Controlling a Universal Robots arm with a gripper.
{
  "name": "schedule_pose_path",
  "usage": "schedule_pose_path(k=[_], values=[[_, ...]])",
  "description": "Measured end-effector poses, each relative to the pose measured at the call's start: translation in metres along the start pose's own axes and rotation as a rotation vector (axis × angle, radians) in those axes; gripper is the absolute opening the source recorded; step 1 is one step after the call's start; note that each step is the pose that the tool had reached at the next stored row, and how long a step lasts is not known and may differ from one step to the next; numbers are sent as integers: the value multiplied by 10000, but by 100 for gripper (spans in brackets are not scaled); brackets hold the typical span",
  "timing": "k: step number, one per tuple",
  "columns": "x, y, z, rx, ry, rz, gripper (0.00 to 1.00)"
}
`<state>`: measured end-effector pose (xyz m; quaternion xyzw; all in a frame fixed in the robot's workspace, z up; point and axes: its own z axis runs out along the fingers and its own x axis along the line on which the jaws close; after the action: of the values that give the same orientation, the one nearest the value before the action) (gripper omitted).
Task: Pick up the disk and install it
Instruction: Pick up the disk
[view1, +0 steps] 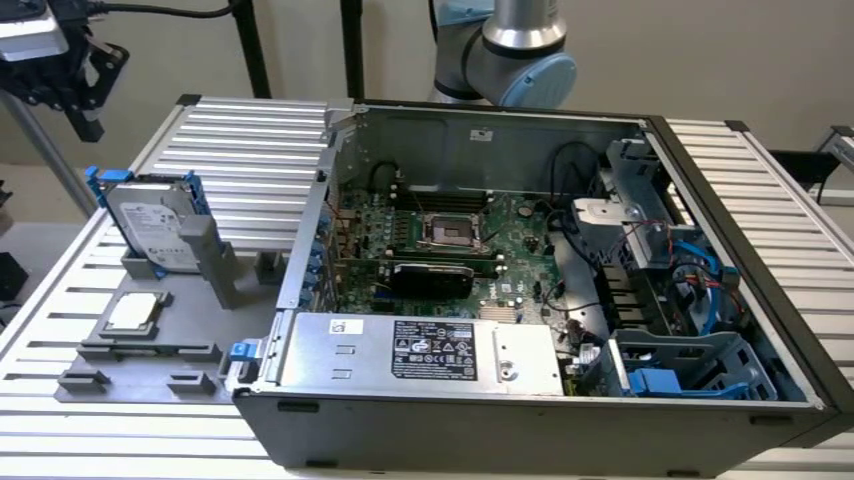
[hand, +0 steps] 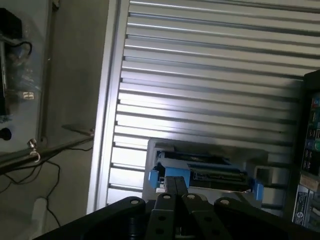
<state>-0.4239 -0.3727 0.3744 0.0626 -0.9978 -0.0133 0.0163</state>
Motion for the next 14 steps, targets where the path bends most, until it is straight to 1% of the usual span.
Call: schedule_pose_path(k=[14], values=[[0, 0, 24, 80, 74, -2553, 11]])
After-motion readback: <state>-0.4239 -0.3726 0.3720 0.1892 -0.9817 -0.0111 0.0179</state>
